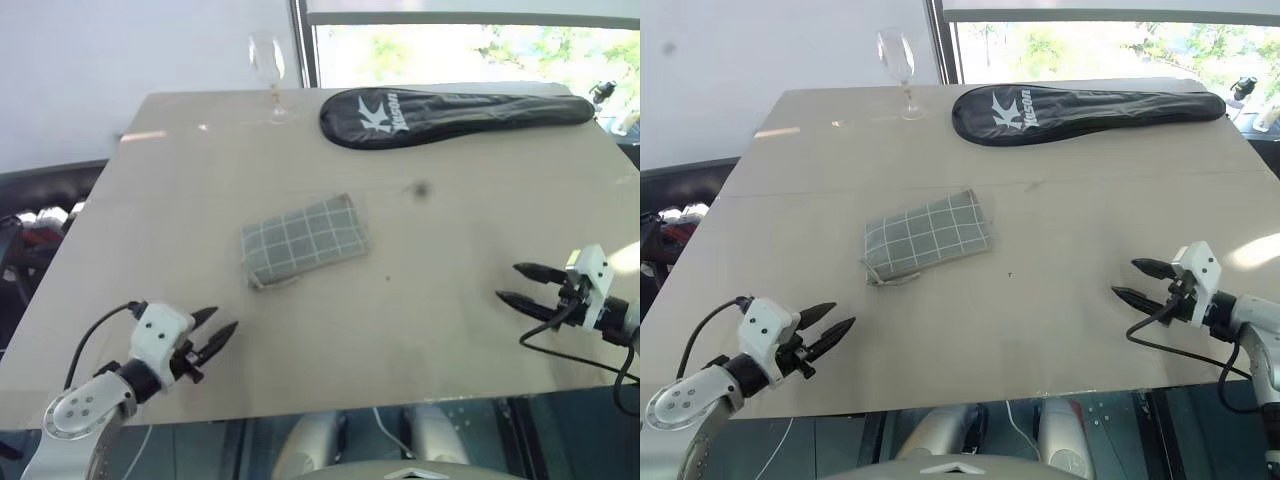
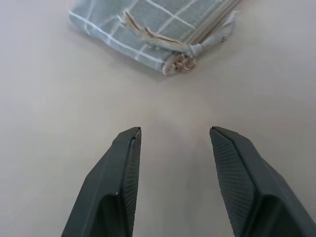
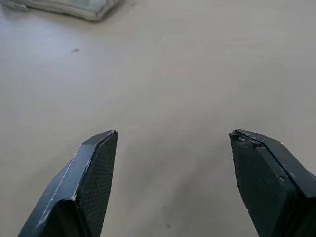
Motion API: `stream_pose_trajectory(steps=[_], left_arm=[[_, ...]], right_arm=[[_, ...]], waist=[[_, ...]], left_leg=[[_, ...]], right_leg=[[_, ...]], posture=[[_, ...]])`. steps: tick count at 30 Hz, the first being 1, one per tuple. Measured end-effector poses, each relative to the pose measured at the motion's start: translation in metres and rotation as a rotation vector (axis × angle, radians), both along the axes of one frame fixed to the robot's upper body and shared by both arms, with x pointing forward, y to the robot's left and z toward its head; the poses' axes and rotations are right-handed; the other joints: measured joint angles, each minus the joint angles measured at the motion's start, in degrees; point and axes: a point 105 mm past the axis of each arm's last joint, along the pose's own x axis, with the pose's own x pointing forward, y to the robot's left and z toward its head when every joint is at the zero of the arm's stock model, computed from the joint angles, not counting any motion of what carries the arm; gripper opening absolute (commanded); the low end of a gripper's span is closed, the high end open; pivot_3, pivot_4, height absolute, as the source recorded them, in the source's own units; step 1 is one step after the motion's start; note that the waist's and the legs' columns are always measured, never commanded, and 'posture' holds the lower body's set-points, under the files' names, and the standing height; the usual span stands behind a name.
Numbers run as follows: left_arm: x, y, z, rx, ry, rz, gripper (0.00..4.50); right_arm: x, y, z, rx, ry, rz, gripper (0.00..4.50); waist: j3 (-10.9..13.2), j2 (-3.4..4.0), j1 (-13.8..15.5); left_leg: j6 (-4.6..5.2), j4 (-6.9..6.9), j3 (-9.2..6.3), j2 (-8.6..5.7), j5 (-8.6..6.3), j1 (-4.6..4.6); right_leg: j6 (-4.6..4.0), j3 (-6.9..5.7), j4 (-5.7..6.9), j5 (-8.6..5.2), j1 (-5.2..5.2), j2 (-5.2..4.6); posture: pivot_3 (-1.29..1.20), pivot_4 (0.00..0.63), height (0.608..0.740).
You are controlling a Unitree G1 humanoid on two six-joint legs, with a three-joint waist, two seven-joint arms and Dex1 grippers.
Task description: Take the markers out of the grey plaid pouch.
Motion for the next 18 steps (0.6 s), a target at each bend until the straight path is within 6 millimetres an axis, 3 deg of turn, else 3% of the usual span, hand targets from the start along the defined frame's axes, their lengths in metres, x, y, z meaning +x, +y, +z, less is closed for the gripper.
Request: stream_pose_trajectory(steps=[8, 14, 18], left_arm=[[0.018, 0.014, 0.009, 0.337, -0.205, -0.141, 2.26], [0.046, 0.006, 0.008, 0.655, -0.413, -0.326, 2.26], [0.063, -0.007, 0.008, 0.754, -0.531, -0.426, 2.26]], right_arm=[[0.0, 0.008, 0.007, 0.029, 0.002, 0.025, 3.68], [-0.002, 0.015, 0.01, 0.038, -0.008, 0.039, 3.68], [-0.004, 0.016, 0.009, 0.043, -0.001, 0.04, 3.68]], waist=[[0.0, 0.0, 0.0], [0.0, 0.0, 0.1], [0.0, 0.03, 0.0]], left_leg=[[0.0, -0.01, -0.01, -0.01, 0.0, -0.01], [0.0, -0.01, -0.03, -0.03, 0.0, -0.02], [0.0, -0.01, -0.01, -0.05, 0.0, -0.01]], right_leg=[[0.0, -0.03, -0.03, 0.01, -0.01, -0.02], [-0.01, -0.06, -0.03, 0.02, -0.02, -0.02], [0.0, -0.24, 0.01, 0.03, -0.04, -0.02]], posture=[[0.0, 0.15, 0.74], [0.0, 0.15, 0.74], [0.0, 0.15, 0.74]])
